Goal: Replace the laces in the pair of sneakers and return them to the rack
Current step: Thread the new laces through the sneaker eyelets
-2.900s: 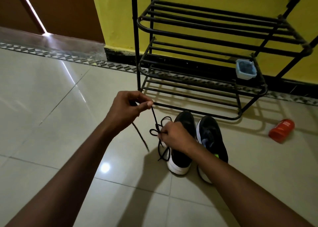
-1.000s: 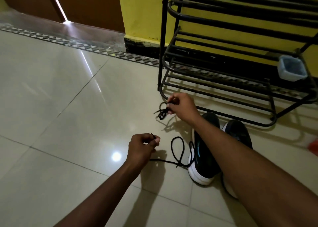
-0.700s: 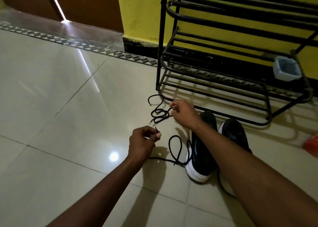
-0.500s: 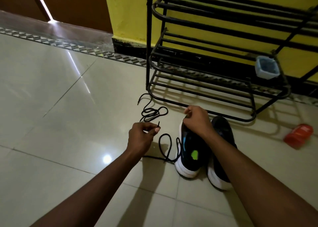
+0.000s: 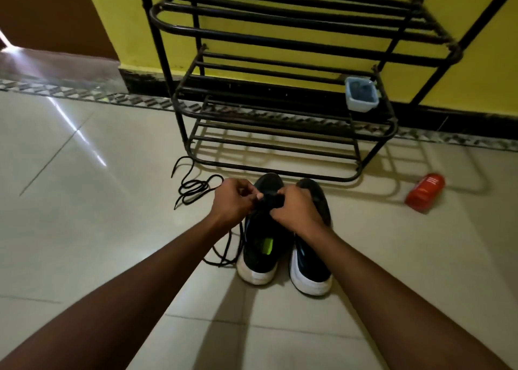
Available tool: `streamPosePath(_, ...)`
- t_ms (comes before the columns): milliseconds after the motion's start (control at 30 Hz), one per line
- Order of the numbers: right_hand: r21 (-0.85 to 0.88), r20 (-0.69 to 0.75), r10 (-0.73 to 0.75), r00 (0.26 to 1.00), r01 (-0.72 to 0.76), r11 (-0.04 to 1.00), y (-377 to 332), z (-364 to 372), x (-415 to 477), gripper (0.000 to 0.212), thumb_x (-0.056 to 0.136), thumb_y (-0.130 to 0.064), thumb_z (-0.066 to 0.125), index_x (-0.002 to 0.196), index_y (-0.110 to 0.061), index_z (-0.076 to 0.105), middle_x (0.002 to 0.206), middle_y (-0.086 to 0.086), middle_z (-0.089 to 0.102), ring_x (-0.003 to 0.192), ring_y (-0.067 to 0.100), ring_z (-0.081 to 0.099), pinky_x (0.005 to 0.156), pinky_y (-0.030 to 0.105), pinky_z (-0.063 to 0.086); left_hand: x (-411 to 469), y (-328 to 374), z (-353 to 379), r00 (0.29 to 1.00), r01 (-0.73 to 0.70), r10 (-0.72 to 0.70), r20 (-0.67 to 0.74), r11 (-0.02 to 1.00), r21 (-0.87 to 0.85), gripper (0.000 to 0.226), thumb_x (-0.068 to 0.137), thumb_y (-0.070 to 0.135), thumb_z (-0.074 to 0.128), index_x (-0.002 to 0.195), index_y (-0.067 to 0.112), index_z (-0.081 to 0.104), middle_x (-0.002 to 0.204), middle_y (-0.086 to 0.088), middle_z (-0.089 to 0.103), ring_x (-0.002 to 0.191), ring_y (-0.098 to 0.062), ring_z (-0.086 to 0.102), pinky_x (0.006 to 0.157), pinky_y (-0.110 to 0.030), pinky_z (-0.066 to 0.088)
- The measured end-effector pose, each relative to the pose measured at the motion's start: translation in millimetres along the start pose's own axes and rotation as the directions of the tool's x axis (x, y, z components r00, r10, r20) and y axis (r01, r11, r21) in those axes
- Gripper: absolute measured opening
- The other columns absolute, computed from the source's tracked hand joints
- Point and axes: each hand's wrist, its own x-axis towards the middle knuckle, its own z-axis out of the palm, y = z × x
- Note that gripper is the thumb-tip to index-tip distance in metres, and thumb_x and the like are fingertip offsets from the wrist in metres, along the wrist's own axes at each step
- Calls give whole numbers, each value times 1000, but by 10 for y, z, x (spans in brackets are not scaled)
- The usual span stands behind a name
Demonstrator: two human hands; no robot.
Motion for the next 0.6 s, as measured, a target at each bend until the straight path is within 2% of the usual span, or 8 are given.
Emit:
streamPosePath(67,30,-17,38,999,-37,999,50,29,28,36,84,-17,69,120,-10,66,120,15,60,109,33,61,93,33,50,64,5,67,999,35,-36,32,999,5,5,87,14,78,83,12,76,71,-2,72,65,-12,69,65,-27,59)
streamPosePath(133,98,-48,77,996,-72,993,106,76,64,37,87,-19,68,122,-12,65,126,14,59,110,31,62,91,29,49,108,-27,127,995,79,-80,61,997,15,4,88,15,77,85,13,77,76,-4,73,68,-13,68,64,-26,57)
streamPosePath(367,271,-82,94,992,-68,960,217,170,87,29,87,-17,65,113,-15,75,114,7,74,110,21,67,91,23,49,131,-83,307,990,142,-143,10,988,59,9,90,21,74,86,15,79,81,-2,75,71,-10,70,61,-19,53)
streamPosePath(500,298,-58,79,995,-58,953,244,130,105,32,87,-10,61,115,-13,75,116,7,74,112,20,66,93,23,49,115,-82,386,989,142,-140,-51,989,43,9,90,21,74,89,13,79,87,-1,76,84,-11,71,76,-27,59)
streamPosePath(600,297,-56,66,996,-47,954,244,129,104,33,88,-9,61,117,-12,74,118,7,73,114,20,66,93,21,47,113,-72,428,976,194,-198,-91,980,-51,7,90,19,75,85,14,79,87,-2,76,87,-15,73,83,-33,61)
